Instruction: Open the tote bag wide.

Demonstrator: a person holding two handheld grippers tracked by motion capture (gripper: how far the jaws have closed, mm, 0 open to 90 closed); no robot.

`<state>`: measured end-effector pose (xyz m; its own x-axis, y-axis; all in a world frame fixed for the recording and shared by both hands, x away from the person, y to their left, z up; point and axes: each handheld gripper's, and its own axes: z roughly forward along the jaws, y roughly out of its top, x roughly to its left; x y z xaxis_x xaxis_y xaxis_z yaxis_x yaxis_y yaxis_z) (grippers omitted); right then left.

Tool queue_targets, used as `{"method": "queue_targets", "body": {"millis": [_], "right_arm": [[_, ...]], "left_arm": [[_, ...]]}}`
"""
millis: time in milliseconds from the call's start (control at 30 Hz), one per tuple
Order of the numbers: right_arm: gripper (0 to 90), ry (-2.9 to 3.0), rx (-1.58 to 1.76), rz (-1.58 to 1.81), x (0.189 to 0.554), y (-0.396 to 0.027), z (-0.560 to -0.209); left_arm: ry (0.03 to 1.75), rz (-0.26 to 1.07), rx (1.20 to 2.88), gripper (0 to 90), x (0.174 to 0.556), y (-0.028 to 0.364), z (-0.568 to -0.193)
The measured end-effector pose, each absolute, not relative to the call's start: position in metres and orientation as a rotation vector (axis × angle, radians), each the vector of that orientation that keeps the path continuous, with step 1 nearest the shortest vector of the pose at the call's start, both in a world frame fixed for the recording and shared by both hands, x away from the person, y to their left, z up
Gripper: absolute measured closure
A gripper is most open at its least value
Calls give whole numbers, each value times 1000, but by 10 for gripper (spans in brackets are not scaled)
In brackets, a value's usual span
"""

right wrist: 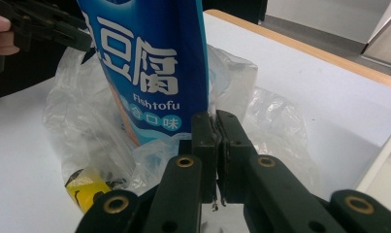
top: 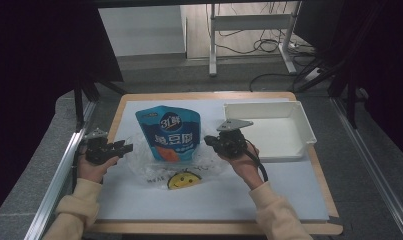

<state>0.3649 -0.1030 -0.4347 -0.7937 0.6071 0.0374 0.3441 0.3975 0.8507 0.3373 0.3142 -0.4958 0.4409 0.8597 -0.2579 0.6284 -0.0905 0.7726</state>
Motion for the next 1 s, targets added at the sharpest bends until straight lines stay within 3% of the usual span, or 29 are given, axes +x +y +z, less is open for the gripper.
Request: {"method": "queue_targets", "body": {"millis": [200, 467, 1000], "right_arm": [[878, 2346, 843, 1368, 363, -105, -435], [884, 2271, 862, 1376, 363, -109, -436], [889, 2272, 993, 1211, 368, -103, -479]], "left_arm": [[1257, 303, 1813, 846, 339, 314, -495], [1268, 367, 1793, 866, 335, 315, -491], [1301, 352, 1874, 866, 337, 304, -517]]}}
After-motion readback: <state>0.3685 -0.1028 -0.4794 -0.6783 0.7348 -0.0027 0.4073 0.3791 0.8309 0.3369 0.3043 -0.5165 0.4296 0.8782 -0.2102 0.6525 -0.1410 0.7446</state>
